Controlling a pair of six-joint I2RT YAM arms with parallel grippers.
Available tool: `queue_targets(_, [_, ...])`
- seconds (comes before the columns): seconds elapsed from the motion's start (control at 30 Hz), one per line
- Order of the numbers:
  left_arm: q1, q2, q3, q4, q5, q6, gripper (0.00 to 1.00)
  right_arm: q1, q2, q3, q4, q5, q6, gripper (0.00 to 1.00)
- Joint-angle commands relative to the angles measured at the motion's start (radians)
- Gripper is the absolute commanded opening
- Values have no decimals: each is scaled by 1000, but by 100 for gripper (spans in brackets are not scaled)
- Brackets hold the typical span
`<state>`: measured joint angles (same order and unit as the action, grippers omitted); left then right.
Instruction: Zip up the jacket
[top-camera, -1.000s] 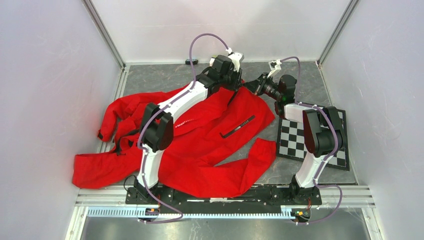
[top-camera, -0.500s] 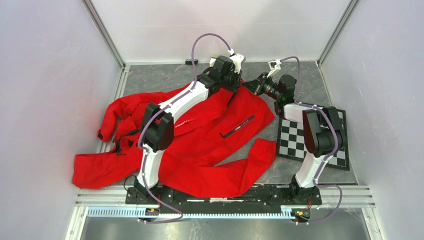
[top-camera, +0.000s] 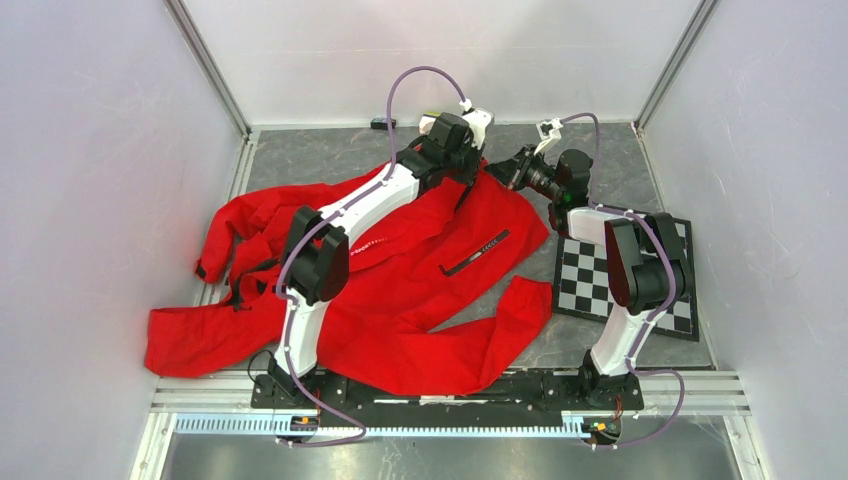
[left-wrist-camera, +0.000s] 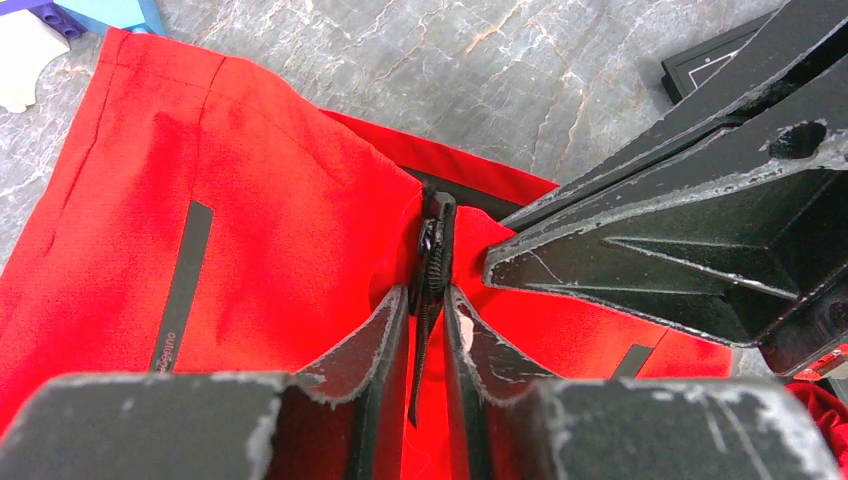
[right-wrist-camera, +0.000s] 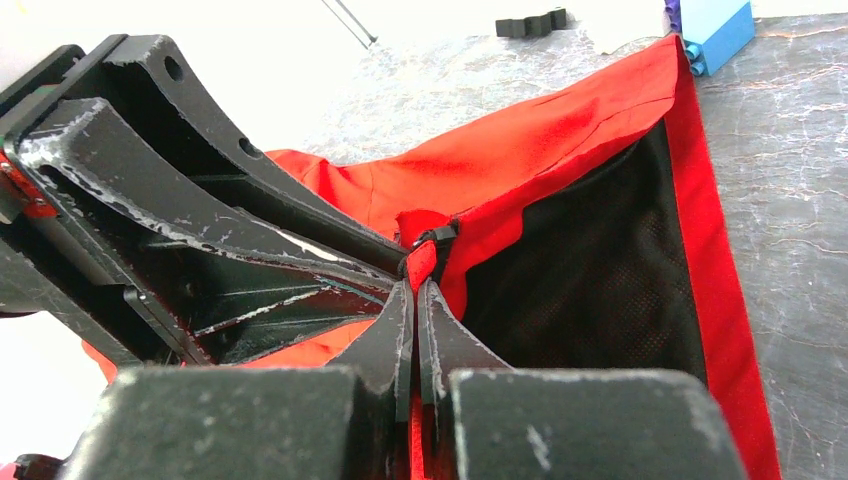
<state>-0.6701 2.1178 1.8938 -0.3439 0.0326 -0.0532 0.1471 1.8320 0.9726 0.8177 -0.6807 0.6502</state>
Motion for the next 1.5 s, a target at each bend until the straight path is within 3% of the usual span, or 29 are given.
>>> queue_targets(0.0, [-5,5,41,1,-59,52,25,1,-2,44,84,-17,7,0])
queue_targets(0.3, [-5,16,49,2,-101,80,18,1,0,42,89,-20,10,0])
queue_targets(0.4, [-5,9,42,-1,-108,84,21,1,-1,44,89,-20,11,0])
queue_targets(0.57, [-5,-13,25,-6,-107,83,35,1,-2,44,90,-20,10,0])
queue_targets(0.67, [-5,-18,14,-1,-124,94,26,2,-3,40,93,-22,12,0])
queue_targets(0.83, [-5,-16,10,4,-129,93,24,1,-2,33,100,-23,16,0])
queue_targets(1.2, [-5,-70,-39,17,-165,111,34,0,-4,37,102,-25,19,0])
queue_targets(1.47, [-5,-99,-60,37,-167,77,31,1,-6,34,104,-27,20,0])
